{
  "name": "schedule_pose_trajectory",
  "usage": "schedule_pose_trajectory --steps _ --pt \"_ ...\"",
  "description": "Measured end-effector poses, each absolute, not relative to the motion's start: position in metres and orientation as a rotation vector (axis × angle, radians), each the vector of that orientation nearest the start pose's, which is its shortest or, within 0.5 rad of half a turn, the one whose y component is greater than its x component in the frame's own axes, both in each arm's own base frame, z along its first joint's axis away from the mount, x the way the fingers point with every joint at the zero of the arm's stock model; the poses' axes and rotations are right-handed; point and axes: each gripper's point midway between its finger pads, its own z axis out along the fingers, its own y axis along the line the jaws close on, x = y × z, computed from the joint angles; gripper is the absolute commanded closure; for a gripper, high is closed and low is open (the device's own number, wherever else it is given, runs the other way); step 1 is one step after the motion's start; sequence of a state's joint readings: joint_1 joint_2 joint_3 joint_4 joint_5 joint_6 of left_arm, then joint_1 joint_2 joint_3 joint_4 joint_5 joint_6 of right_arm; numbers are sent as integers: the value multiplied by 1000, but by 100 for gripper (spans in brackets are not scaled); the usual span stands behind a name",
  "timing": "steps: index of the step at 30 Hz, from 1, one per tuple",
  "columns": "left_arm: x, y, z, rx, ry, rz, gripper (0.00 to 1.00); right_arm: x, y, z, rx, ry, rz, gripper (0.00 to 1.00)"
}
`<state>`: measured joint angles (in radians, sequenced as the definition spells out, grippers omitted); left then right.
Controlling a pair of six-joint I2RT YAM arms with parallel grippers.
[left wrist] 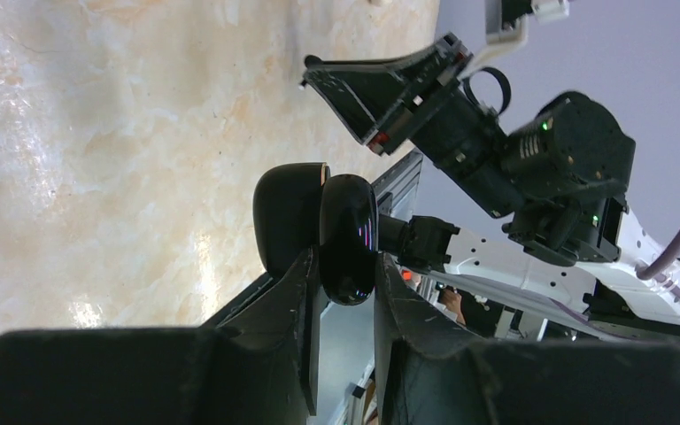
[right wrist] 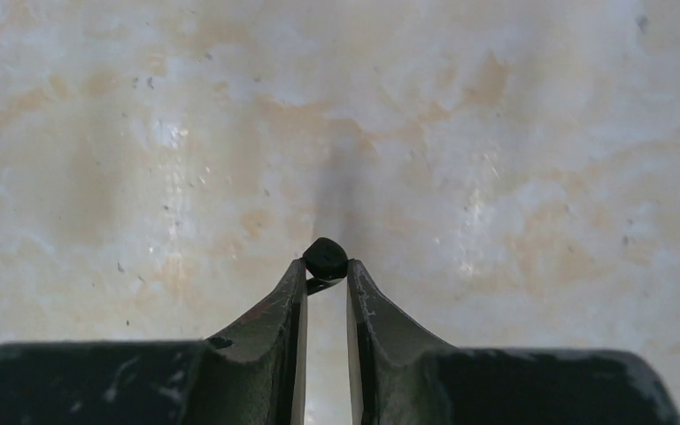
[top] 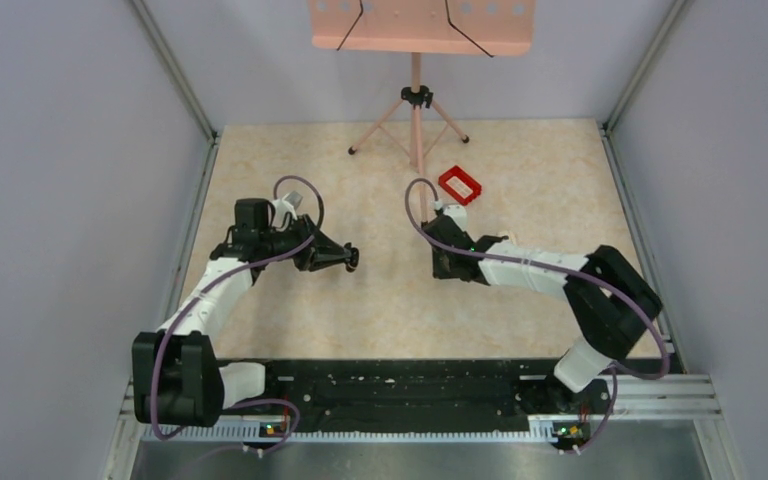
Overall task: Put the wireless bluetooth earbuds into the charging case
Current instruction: Move the right earbud to the center of the board.
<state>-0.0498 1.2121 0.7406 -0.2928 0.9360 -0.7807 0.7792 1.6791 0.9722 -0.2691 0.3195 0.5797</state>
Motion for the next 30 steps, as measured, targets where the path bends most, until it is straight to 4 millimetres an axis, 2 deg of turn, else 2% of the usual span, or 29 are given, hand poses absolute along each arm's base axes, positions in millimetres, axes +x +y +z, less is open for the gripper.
schedule_pose_trajectory --steps 3,6,12,14,19,23,30 --pt "254 -175 171 -365 2401 -1503 100 278 225 46 -83 2475 168 93" --pt "252 -180 167 -355 2423 -1511 100 267 214 51 -51 2469 171 92" --pt "249 -190 168 -312 2442 -1524 100 253 202 39 -52 2507 150 91" --pt "248 -193 167 -303 2450 -1525 100 251 202 35 -59 2516 152 88" --pt "247 -197 166 -288 2460 -1525 100 250 206 31 -89 2525 169 71" --pt "248 -201 167 -272 2463 -1524 100 249 206 30 -115 2531 166 67" --pt "247 -206 164 -260 2483 -1527 100 248 206 30 -82 2541 172 65"
